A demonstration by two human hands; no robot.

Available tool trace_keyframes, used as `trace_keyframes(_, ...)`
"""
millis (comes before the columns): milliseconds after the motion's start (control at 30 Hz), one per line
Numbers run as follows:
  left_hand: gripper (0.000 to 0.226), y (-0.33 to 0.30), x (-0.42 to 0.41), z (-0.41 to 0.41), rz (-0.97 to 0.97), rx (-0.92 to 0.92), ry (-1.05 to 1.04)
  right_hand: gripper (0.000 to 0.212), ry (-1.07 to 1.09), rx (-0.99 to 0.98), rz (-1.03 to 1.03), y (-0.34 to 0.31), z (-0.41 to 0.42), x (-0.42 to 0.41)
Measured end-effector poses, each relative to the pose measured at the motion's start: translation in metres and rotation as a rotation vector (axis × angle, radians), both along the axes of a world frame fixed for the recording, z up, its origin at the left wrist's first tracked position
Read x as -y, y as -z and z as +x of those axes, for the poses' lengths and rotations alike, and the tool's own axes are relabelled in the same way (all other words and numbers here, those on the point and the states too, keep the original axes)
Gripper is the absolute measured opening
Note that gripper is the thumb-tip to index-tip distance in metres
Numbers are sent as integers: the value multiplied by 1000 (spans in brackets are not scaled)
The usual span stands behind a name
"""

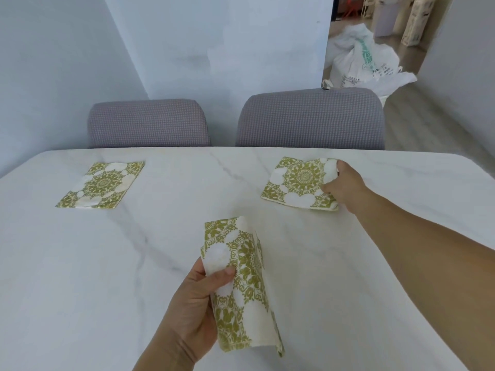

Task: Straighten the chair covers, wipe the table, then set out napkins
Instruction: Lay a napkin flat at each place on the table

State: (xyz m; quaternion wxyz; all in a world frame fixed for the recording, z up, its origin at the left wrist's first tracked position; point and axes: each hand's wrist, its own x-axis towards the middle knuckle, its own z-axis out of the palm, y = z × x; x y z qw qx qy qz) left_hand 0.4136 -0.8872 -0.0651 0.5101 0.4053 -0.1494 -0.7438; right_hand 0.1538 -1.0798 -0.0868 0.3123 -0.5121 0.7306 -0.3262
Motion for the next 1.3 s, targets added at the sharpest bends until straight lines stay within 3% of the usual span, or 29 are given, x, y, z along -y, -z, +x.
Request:
trace_keyframes(100, 42, 0, -1, 0, 2, -1, 2, 60, -70, 304, -67, -7, -2, 3)
trace_keyframes(167, 41, -1, -2, 1, 4, -3, 3, 64, -63, 353, -75, -6, -1, 4)
trace_keyframes(333, 39, 1, -4, -3, 18, -11, -5, 68, 138, -132, 38, 8, -2, 2)
trace_keyframes(433, 37, 0, -4, -5, 11, -18, 6, 74, 133, -185, -20, 16, -2, 3)
trace_keyframes(633, 36, -2, -4, -9, 5, -23, 29, 56, 50, -345, -124, 20, -2, 4)
trace_keyframes(800, 40, -3, -4, -12, 15, -21, 32, 31, -53, -288, -104, 27, -5, 4)
trace_keyframes(967, 40, -1, -6, -15, 7, -25, 52, 32, -71, -255, -88, 24, -4, 6)
trace_keyframes(1133, 38, 1, -4, -15, -1, -49, 73, 33, -75, -391, -28, 21, -10, 11)
trace_keyframes(1300, 38, -1, -1, -16, -20, -41, 64, 28, -140, -658, 54, 18, -5, -3)
